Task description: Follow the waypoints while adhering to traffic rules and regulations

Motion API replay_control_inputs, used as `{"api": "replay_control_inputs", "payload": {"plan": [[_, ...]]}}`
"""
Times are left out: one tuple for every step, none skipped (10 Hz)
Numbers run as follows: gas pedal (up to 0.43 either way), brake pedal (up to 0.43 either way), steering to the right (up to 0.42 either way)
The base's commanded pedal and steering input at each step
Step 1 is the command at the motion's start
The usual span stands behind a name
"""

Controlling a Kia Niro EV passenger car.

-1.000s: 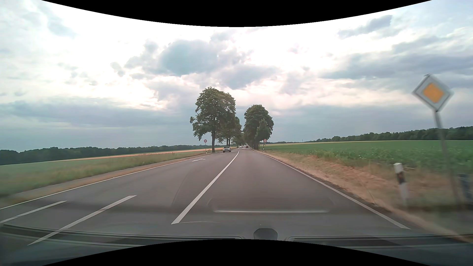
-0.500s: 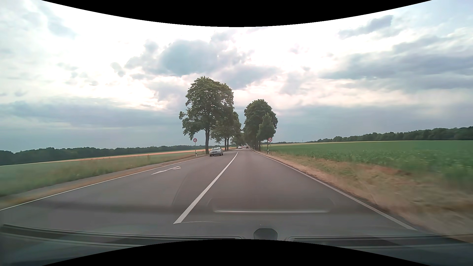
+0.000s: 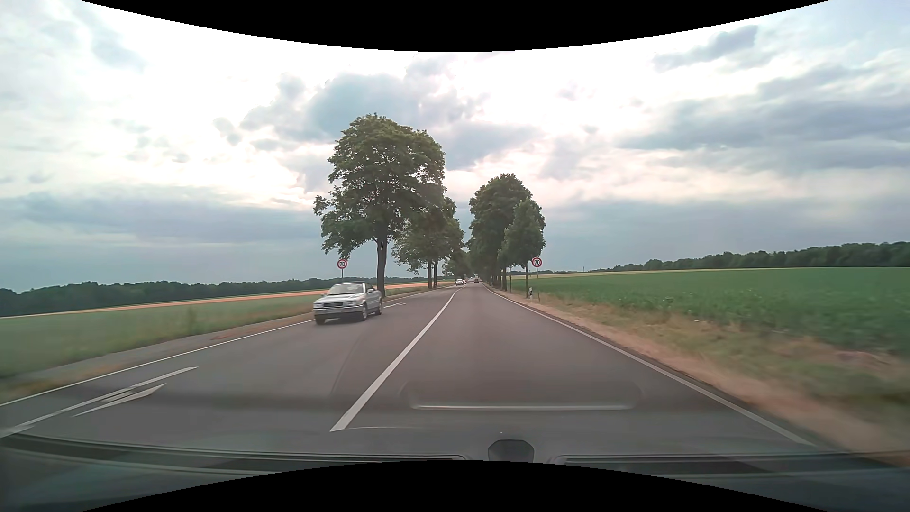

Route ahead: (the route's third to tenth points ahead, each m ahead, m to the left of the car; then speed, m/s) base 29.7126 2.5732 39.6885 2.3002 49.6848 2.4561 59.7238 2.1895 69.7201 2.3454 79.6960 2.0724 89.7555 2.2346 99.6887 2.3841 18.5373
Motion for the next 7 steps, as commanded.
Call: {"api": "replay_control_inputs", "payload": {"plan": [[0.157,0.0,-0.007],[0.157,0.0,-0.008],[0.157,0.0,-0.006],[0.157,0.0,-0.006],[0.157,0.0,-0.005],[0.157,0.0,-0.003],[0.15,0.0,-0.003]]}}
